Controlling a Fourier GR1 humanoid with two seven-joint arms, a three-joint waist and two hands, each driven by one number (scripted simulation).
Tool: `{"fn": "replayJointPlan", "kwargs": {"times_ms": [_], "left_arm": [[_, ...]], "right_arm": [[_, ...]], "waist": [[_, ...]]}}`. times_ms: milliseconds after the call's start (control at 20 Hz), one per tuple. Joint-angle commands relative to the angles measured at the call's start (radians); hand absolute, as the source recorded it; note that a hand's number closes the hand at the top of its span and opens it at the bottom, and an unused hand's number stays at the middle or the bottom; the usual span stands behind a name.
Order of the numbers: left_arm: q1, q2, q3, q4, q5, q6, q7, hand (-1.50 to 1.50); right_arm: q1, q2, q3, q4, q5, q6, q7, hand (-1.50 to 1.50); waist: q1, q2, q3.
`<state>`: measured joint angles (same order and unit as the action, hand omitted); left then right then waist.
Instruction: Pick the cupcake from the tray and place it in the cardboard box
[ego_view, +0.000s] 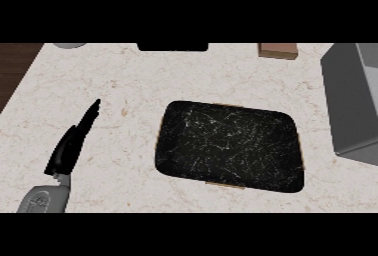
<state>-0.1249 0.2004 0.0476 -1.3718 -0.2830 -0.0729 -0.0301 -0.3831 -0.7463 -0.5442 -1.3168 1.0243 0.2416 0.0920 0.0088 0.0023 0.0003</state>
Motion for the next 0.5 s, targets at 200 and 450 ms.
{"fn": "replayJointPlan", "kwargs": {"times_ms": [200,450], "left_arm": [[-0.037,-0.003,-0.001,0.042,-0.011,0.004,-0.030,0.00],[-0.007,-0.003,-0.002,0.035,-0.010,-0.001,-0.043,0.00]], "right_arm": [[-0.081,-0.034,-0.025,0.390,-0.075,0.125,-0.065,-1.50],[-0.152,-0.056,-0.041,0.585,-0.121,0.003,-0.292,-1.50]], "waist": [[0.012,0.007,0.001],[0.016,0.005,0.002]]}}
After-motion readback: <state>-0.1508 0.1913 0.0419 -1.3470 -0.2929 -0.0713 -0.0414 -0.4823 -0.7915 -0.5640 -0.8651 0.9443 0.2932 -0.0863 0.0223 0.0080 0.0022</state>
